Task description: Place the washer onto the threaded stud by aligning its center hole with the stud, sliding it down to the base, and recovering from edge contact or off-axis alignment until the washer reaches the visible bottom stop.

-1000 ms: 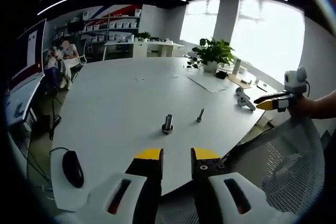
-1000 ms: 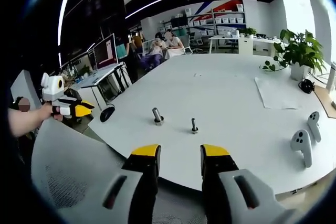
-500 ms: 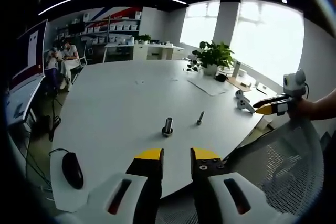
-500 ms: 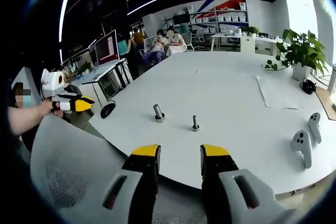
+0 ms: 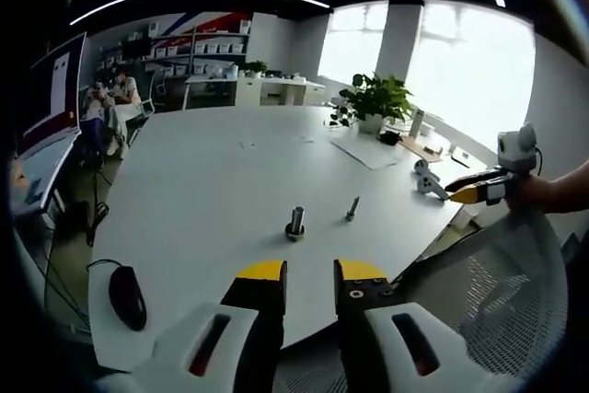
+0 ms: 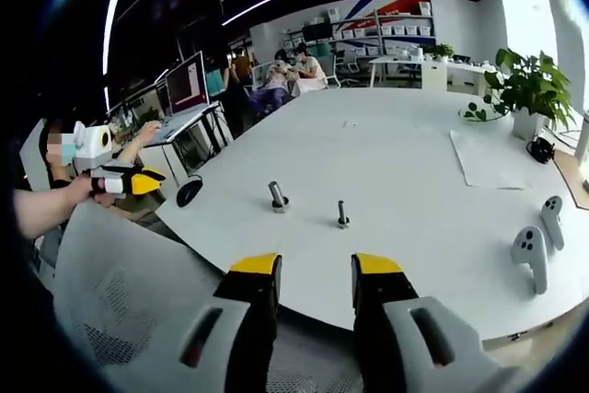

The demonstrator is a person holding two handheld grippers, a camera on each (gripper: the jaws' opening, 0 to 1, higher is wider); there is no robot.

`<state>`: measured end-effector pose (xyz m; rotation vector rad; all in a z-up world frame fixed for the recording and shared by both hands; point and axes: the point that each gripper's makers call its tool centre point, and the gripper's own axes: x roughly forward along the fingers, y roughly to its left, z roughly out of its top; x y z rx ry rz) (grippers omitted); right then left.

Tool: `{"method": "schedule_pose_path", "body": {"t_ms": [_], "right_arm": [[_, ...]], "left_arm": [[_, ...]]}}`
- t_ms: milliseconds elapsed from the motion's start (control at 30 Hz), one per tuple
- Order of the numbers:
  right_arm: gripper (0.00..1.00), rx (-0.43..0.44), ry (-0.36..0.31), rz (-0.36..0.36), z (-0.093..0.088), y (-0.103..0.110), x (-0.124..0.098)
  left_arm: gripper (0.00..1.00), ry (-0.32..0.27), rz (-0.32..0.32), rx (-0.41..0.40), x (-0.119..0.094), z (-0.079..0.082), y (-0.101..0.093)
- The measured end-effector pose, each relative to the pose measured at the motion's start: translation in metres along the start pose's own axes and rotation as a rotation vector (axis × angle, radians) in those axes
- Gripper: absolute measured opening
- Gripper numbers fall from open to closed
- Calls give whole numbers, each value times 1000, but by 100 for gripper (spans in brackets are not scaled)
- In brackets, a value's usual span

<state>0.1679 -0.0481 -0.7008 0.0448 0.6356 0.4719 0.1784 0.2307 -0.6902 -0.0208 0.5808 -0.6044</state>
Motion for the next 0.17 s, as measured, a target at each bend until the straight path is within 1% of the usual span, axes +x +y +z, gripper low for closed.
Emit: {"method": "schedule_pose_path", "body": {"t_ms": [167], "right_arm": [[33, 6, -3, -1, 1, -1, 0]], "left_arm": [[18, 9, -2, 4, 1, -1, -1]]}}
